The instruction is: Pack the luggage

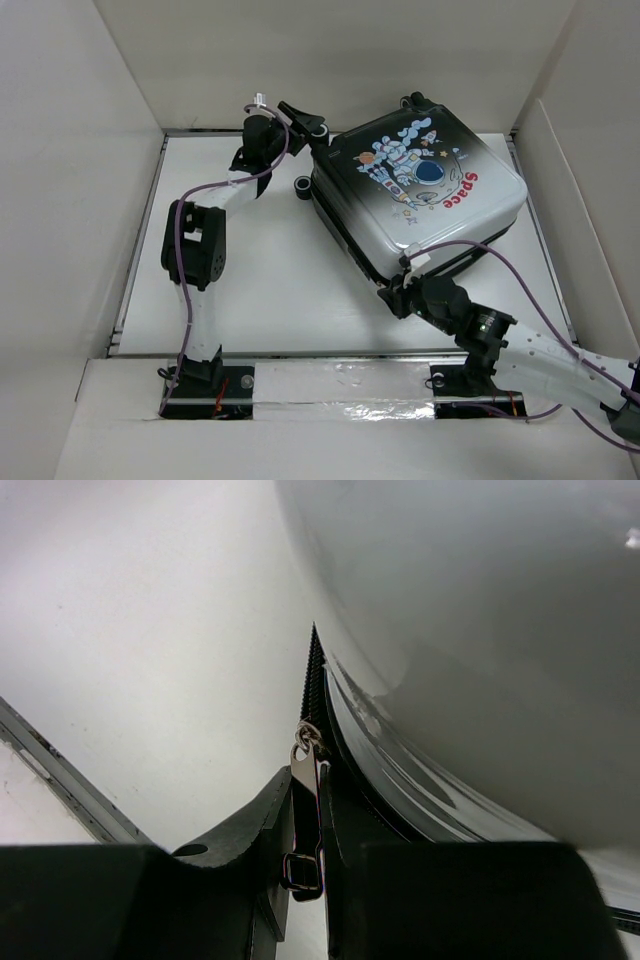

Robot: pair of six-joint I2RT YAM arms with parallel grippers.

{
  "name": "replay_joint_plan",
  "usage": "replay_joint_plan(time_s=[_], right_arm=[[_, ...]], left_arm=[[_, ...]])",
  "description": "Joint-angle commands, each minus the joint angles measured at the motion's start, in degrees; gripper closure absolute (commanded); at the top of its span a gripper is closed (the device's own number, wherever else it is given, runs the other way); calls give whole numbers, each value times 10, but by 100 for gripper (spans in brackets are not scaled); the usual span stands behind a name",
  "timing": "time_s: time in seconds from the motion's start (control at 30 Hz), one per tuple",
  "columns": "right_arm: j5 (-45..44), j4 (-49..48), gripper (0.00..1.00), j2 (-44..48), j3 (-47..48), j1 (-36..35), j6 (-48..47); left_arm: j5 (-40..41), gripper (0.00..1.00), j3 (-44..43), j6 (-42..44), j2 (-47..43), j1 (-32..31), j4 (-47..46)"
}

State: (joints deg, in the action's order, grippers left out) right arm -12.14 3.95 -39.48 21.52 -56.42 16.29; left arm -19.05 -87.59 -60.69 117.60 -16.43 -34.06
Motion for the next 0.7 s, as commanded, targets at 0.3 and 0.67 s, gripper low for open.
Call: replay_joint_plan(time_s=[0.3, 0.67], right_arm=[[21, -74, 100, 15, 26, 7, 4], [26, -81, 100, 1, 27, 7, 7]], left_arm=[[89, 41, -47, 140, 16, -18, 204], [51, 56, -124, 156, 65, -30, 221]])
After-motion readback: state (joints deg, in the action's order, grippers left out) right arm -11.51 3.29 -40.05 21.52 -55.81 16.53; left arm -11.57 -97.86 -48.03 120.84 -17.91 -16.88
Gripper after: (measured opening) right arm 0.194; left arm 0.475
